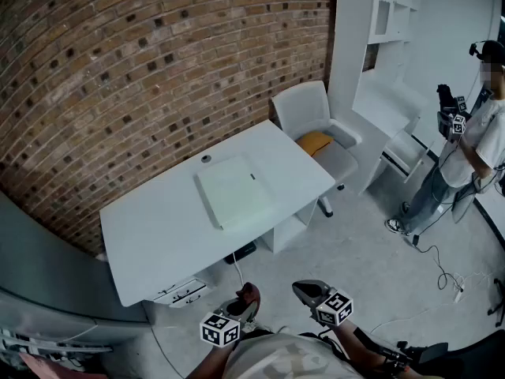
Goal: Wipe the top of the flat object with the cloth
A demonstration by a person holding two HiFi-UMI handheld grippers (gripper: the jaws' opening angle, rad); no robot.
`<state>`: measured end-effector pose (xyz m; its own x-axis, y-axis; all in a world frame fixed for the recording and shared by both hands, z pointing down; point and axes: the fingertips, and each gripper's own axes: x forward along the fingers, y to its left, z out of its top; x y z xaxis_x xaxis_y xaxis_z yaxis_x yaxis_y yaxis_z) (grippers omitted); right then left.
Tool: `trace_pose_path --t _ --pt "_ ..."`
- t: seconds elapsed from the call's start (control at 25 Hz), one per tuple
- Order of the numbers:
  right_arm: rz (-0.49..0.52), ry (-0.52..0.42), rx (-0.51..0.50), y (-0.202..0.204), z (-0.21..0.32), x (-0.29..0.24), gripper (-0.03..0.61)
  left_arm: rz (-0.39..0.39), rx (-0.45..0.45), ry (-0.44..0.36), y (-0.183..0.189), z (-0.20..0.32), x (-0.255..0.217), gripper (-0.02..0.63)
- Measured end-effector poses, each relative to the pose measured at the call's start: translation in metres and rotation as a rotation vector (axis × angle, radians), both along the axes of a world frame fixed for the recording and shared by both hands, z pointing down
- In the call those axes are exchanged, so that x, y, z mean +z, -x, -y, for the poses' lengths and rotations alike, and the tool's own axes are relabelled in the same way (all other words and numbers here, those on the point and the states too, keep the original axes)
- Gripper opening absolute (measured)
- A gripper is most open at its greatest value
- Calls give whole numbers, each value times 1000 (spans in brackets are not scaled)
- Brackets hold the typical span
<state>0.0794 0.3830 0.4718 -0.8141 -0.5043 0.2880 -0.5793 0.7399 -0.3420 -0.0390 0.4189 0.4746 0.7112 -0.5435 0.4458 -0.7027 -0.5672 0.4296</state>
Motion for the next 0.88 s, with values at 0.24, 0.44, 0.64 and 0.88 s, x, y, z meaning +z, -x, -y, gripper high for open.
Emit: trace_pose_path --t 0.24,0.44,0.64,0.88 --pt "-15 -7 -1 -20 -35 3 3 8 -16 6 -15 -28 3 75" --pt "14 -16 54 -43 -49 -1 5 16 -3 -1 -32 -43 1 75" --pt "-12 -48 67 -48 -55 -7 3 28 15 -12 -37 -44 -6 75" --pt "-27 -59 46 -41 -50 -11 5 33 33 -24 -39 -40 -12 75"
